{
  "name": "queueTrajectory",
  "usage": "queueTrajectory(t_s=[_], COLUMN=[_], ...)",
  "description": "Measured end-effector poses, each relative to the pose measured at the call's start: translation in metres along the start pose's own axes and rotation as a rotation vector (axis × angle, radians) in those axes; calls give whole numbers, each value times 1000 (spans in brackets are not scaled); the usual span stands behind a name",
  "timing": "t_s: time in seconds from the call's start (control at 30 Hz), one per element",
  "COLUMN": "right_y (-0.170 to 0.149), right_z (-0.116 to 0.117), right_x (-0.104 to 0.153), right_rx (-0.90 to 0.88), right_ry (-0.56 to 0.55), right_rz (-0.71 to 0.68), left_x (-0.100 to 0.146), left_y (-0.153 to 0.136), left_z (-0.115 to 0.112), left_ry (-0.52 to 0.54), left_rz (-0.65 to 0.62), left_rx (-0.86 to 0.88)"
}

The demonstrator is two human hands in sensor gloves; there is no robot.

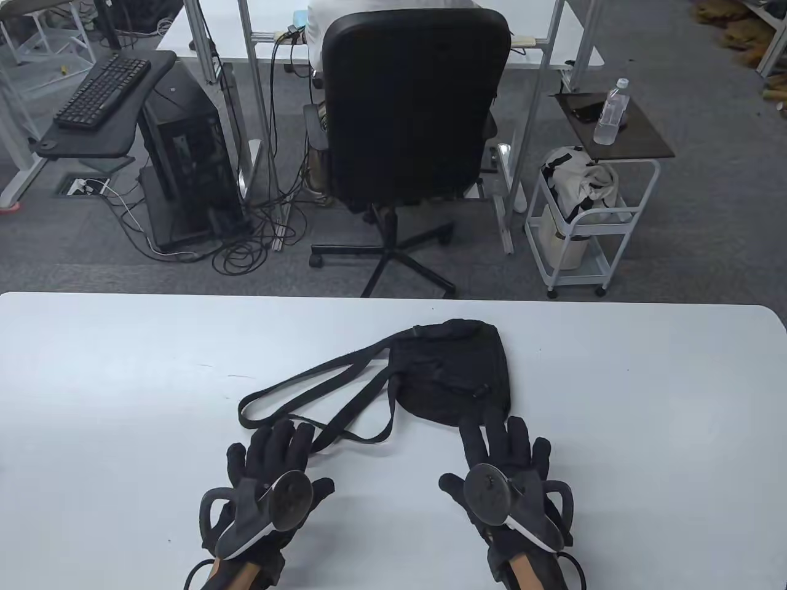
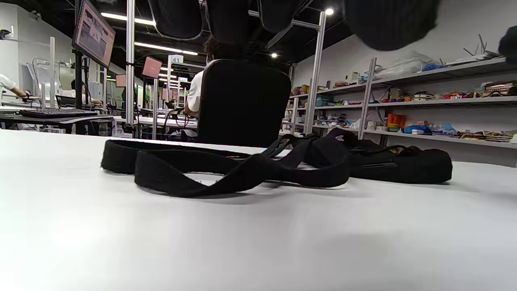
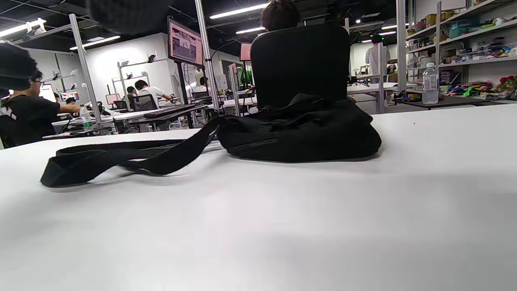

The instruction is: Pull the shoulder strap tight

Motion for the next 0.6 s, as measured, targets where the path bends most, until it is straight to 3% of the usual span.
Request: queueTrajectory(t_s=[0.6], right_y=[7], right_z=[1], right_x=[0], right_rx=[23], right_ry=[4], right_rz=[-16], left_x=[3], left_y=[-14], left_z=[1], left_ry=[2], left_rz=[14], left_rx=[3])
Point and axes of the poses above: the tracker on the back of each hand, its own y axis roughly to the thumb side, its own x axis roughly from the fingertips to the wrist, z = x × y, the point moved 5 cm from there along -x, roughly from the wrist to the fingertips, and after that the axes turned 14 degrees about y, right-handed, at the moved point
